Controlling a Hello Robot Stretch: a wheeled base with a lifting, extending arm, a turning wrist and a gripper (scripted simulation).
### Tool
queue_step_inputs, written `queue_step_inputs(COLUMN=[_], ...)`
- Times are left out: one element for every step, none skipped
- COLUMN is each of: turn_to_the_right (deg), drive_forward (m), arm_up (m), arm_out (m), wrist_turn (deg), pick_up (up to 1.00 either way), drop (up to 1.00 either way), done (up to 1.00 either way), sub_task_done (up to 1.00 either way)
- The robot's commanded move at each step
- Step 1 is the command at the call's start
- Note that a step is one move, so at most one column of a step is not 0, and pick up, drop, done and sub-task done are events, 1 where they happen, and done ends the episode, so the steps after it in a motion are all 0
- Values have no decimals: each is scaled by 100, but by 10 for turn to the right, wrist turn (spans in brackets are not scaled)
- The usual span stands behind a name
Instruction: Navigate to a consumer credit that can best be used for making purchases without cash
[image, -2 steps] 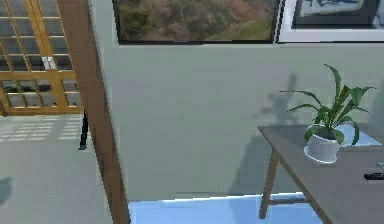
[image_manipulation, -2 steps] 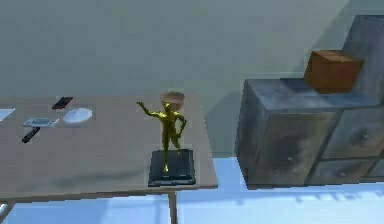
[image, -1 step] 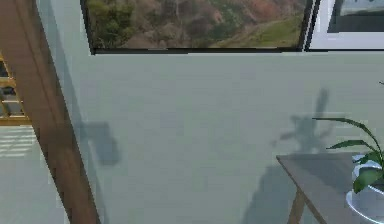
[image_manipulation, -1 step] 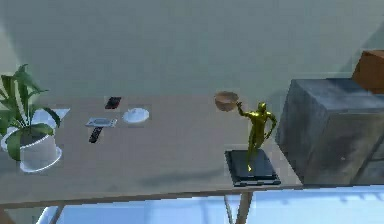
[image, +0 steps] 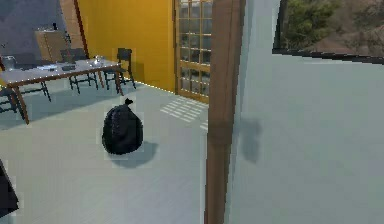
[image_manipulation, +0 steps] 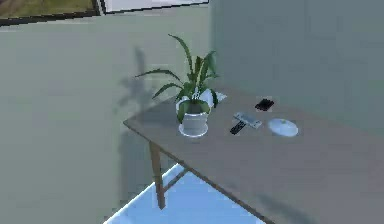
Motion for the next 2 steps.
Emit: queue_step_inputs(turn_to_the_right=[-300, 0], drive_forward=[0, 65], arm_up=[0, 0], arm_out=[0, 0], wrist_turn=[0, 0], pick_up=[0, 0], drop=[0, 0], done=[0, 0], sub_task_done=[0, 0])
